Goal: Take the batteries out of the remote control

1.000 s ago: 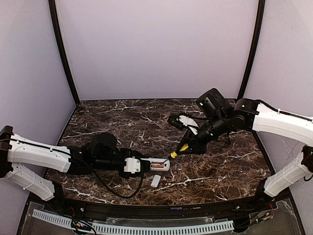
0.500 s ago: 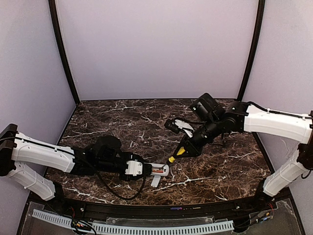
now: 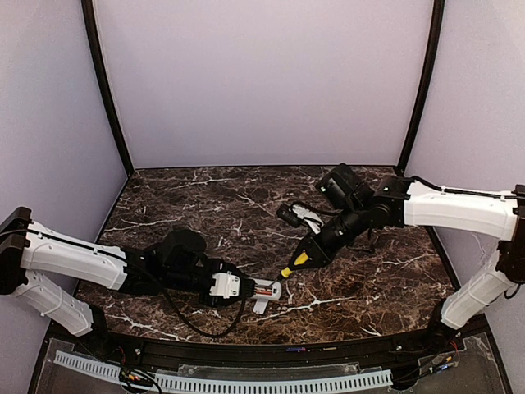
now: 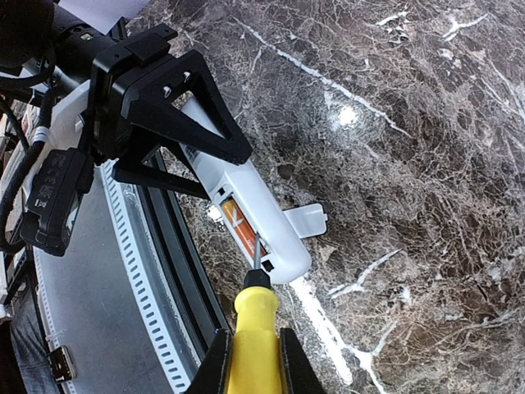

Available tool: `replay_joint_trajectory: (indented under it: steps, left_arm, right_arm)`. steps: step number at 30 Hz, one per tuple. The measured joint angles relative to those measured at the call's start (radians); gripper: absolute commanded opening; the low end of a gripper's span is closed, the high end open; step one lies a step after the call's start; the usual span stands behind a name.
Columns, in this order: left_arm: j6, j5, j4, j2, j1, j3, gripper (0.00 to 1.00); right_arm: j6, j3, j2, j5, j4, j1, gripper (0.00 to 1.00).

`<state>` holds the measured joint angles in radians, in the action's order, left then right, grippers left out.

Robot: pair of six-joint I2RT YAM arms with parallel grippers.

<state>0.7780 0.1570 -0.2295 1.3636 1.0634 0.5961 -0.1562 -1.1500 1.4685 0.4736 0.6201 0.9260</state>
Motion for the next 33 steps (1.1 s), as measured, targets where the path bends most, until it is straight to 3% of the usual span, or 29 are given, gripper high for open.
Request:
replay_joint_trajectory:
  steps: [7,21,33]
  left_arm:
    - [0.0,0.004,0.022,0.003,0.0,0.006,0.0]
    - [0.0,0.108,0.066,0.0,0.001,0.006,0.0]
    - [0.004,0.113,0.135,0.0,0.002,0.006,0.0]
  right_arm:
    - [0.003,-0.009,0.022,-0.002,0.006,0.003,0.0]
    - [0.181,-0.014,0.039,0.032,0.004,0.056,0.0]
    - [0.047,-0.007,0.111,0.085,-0.06,0.056,0.0]
